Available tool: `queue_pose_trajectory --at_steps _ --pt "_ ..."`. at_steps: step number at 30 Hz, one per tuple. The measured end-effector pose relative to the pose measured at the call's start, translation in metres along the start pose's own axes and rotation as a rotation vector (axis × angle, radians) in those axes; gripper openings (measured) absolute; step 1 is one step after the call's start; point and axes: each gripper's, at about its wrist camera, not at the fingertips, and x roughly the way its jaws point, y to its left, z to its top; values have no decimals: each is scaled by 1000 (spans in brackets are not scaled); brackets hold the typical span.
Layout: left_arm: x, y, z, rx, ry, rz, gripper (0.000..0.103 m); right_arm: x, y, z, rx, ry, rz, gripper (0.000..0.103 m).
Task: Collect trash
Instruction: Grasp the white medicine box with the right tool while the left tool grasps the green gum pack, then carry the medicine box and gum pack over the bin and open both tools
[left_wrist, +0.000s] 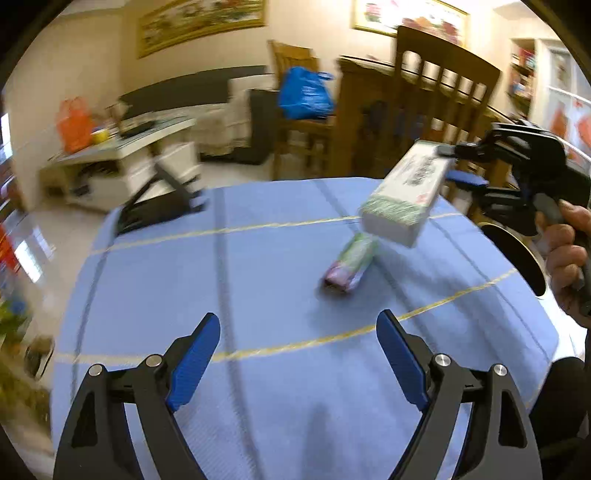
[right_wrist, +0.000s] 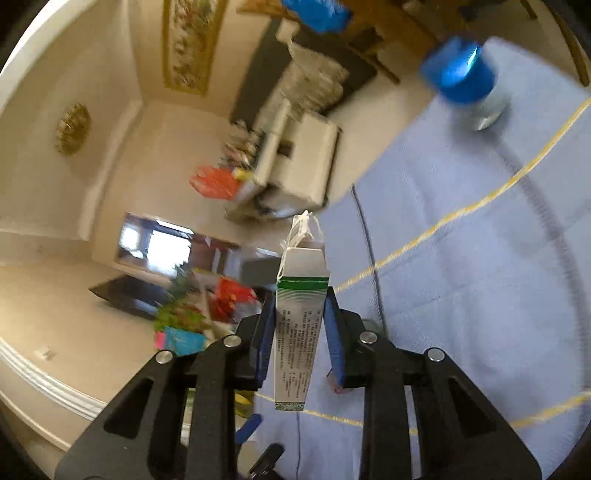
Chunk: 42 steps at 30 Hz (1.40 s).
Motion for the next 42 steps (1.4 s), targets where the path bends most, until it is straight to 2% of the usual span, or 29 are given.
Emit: queue_pose_trajectory --at_steps 2,6,9,11,12,14,16,17,19,20,22,24,28,29,31,36,38,40,42 --pt "16 -12 15 53 14 -55 84 -42 -12 7 16 -64 23 26" --pt "54 -30 39 119 59 -80 82 -121 -53 18 67 -176 6 26" --pt "80 -39 51 55 109 -60 81 -172 -85 17 114 -250 5 26" --pt "89 -42 54 -28 131 8 81 -191 -99 15 122 -279 -5 26" --pt "93 -41 54 -121 149 76 81 -202 -106 16 127 -284 0 26" --pt "99 -30 51 -309 184 157 81 -207 -118 18 141 -288 19 26" --pt "105 -24 46 -452 218 206 85 -201 -124 22 140 -280 29 26" --pt "107 -24 44 -511 232 228 85 -196 -127 25 135 -269 33 25" --pt "106 -31 48 -545 205 264 87 -188 -127 22 129 -249 45 25" --pt "104 -36 51 -550 185 265 88 -182 -130 23 123 -232 50 25" --pt "104 -51 60 -536 146 295 97 -171 -130 19 118 -217 57 25" --pt "111 -61 67 -514 149 336 96 -166 -136 20 130 -195 69 25" --pt "136 -65 69 -534 230 438 96 -160 -132 21 90 -162 8 25" --pt "145 -63 66 -563 265 425 96 -159 -130 22 78 -159 3 25" --pt "149 -71 68 -530 279 478 97 -158 -128 22 72 -157 20 25" --pt "150 -66 73 -566 285 481 97 -158 -128 23 62 -162 49 25" --pt "149 -63 73 -553 280 474 93 -159 -127 24 54 -169 41 25" --pt "143 -62 70 -534 270 473 82 -160 -127 23 55 -180 39 25" --pt "136 -61 66 -514 268 435 82 -163 -129 21 56 -192 32 25"
